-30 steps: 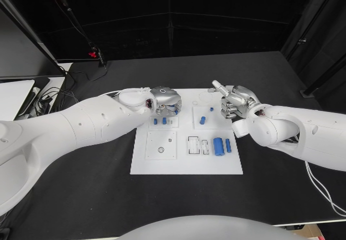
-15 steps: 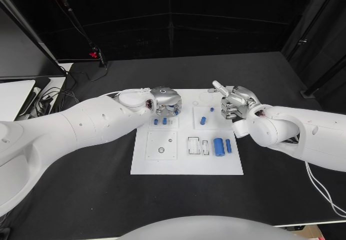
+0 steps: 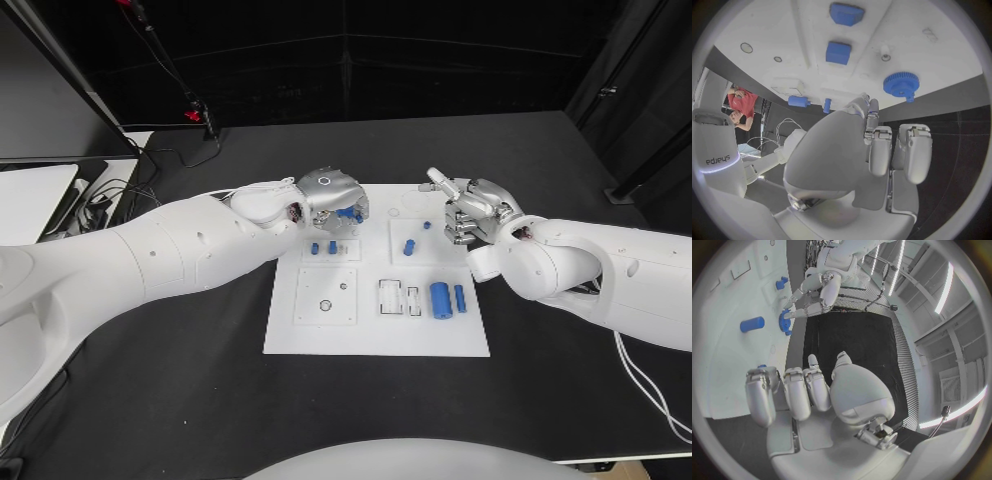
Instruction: Assemble the parts on the task board
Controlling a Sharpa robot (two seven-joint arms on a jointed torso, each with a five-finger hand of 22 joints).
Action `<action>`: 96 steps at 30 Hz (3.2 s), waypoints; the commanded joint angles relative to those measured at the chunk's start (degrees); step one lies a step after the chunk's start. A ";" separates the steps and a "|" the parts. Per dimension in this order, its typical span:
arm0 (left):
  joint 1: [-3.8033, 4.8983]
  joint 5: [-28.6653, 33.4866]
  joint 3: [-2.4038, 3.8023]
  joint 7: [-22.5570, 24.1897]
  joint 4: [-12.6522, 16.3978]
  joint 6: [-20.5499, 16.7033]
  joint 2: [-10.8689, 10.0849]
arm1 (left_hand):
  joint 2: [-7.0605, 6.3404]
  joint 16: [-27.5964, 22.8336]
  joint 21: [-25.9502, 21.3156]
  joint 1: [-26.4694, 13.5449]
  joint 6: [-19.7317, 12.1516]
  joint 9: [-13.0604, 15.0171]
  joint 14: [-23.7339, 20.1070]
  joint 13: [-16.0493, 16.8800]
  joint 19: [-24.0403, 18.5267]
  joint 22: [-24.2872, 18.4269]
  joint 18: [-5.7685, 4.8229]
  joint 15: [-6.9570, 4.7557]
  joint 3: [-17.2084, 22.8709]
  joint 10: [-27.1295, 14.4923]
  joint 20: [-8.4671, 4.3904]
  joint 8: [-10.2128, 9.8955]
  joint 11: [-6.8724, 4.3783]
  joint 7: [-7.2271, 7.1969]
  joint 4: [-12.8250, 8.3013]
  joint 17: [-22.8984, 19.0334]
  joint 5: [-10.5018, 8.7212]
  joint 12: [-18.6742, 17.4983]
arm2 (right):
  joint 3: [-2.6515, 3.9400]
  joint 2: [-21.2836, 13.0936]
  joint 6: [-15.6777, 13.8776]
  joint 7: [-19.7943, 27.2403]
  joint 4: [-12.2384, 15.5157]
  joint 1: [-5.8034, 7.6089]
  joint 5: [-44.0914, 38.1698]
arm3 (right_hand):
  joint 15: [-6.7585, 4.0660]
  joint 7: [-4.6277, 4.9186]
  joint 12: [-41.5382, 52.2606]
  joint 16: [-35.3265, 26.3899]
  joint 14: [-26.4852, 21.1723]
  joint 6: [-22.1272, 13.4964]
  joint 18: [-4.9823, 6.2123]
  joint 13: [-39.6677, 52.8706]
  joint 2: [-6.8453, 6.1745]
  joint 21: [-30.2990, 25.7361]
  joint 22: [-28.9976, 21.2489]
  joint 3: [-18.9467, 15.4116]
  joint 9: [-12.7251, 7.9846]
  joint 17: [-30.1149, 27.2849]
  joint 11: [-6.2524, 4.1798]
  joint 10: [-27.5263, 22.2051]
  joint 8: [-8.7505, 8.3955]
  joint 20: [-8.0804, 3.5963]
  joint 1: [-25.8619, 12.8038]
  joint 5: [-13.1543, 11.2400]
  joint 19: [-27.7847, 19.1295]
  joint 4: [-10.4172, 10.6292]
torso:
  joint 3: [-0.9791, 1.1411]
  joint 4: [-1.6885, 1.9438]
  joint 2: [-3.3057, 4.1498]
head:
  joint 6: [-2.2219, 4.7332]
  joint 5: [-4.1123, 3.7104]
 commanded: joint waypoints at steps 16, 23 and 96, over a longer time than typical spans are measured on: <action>3.16 -0.22 0.06 -0.24 8.74 -4.95 -9.76 | 0.47 0.05 0.40 -0.58 1.27 0.74 6.02 -0.06 5.23 14.75 -0.13 0.37 0.28 0.61 -0.12 -0.47 0.06 1.09 0.20 15.09 0.31 -0.65 | 0.03 -0.17 0.71 0.19 -0.15 0.08 0.12 | 0.47 4.84 0.15 0.14 6.05 -0.18 -0.41 15.08 0.14 0.17 15.10 0.09 0.06 15.09 0.25 5.97 0.25 0.47 0.41 0.47 5.94 0.01 | 0.00 0.21 -0.02 | 0.24 1.44; 3.22 -0.19 0.05 -0.64 9.83 -3.06 -11.60 | 0.45 0.05 0.42 -0.83 1.21 0.73 6.02 -0.08 5.24 14.76 -0.13 0.41 0.32 0.61 -0.08 -0.61 0.10 1.06 0.25 15.09 0.31 -1.02 | 0.03 -0.12 0.75 0.22 -0.33 0.07 0.12 | 0.47 4.84 0.15 0.14 6.05 -0.19 -0.41 15.08 0.17 0.17 15.10 0.12 0.06 15.09 0.26 5.97 0.27 0.47 0.49 0.52 5.94 -0.02 | 0.01 0.19 -0.01 | 0.27 1.74; 0.35 -0.15 0.04 -2.06 2.29 9.22 -5.99 | -0.14 0.05 -1.37 -0.83 -0.10 0.45 6.02 -0.05 3.96 14.08 0.38 0.57 1.37 -0.36 -0.02 -2.15 0.37 1.30 0.10 15.09 0.80 -3.92 | 0.02 -0.24 1.01 0.28 -0.23 -0.33 0.11 | 0.50 4.87 0.15 0.14 6.05 -0.28 -0.41 15.08 0.22 0.17 15.10 0.17 0.02 15.09 0.28 5.97 0.34 0.50 0.63 0.59 5.94 -0.01 | 0.03 0.09 0.02 | -1.10 1.68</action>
